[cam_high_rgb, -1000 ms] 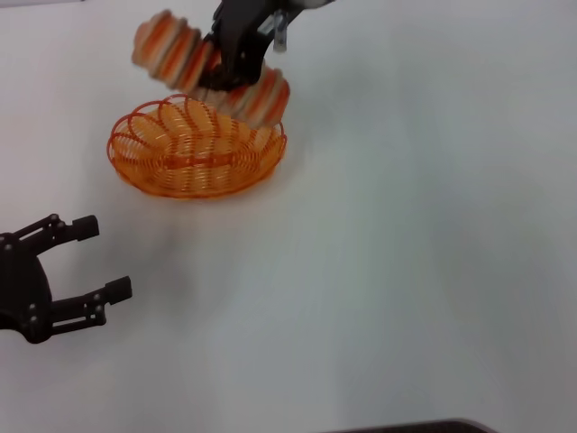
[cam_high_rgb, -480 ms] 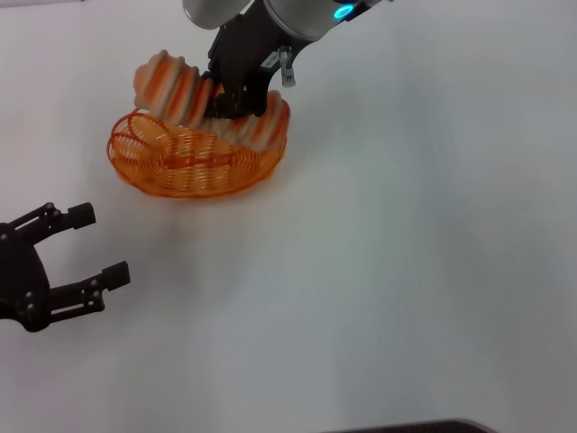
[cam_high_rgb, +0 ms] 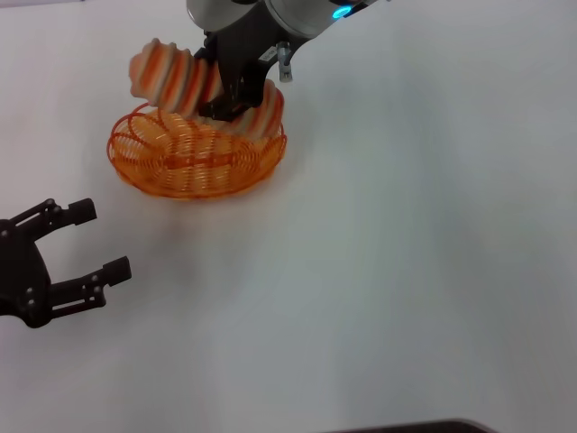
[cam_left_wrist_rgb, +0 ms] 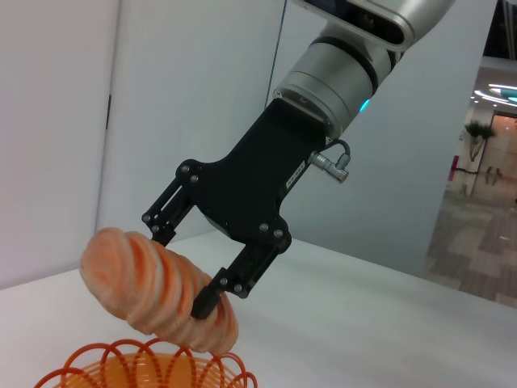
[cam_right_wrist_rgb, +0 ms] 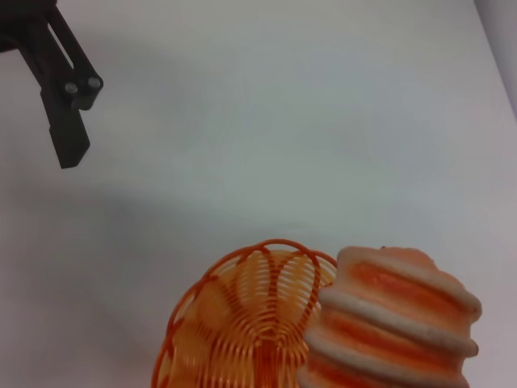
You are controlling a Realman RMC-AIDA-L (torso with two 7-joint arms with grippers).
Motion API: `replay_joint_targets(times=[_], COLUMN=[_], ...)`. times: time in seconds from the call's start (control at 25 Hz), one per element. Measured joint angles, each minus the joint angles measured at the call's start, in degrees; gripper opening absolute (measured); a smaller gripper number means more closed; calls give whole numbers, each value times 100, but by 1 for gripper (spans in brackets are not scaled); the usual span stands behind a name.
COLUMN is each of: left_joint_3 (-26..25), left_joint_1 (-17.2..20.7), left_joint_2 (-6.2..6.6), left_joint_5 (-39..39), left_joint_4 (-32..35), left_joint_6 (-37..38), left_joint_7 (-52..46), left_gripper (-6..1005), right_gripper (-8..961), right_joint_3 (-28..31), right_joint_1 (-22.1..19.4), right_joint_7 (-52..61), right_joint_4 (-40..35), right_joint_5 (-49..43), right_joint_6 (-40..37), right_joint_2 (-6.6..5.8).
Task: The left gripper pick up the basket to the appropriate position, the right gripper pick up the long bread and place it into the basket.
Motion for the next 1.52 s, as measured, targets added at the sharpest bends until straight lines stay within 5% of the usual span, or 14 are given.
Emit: replay_joint_targets(times=[0.36,0.64,0.8,1.12,1.36,1.52], left_joint_3=[-41,-39,-22,8,65,52], left_joint_1=[-14,-23,-23,-7,-40,-60], left_joint_2=[0,0,0,8,11,10], left_joint_5=[0,3,34,60,108,128], left_joint_4=[-16,-65,-101,-151,-302,-404], left_joint_6=[-11,-17,-19,-59,-196,-227], left_joint_7=[-3,-3,-6,6,1,-10], left_gripper=[891,892,891,891,891,891], right_gripper=[812,807,807,807,807,807], right_joint_3=[-15,156,719,1377,1388,1617], right_joint_1=[-6,-342,-956,-2839,-4062,-4451], right_joint_7=[-6,-6,-510,-1977,-3140,-4100], right_joint_4=[10,-25,-76,-52,267,1055], right_joint_5=[149,836,1950,4352,5161,5538], right_joint_6=[53,162,111,-654,-1042,-1473], right_joint_2=[-3,-58,-84,-100,-67,-90])
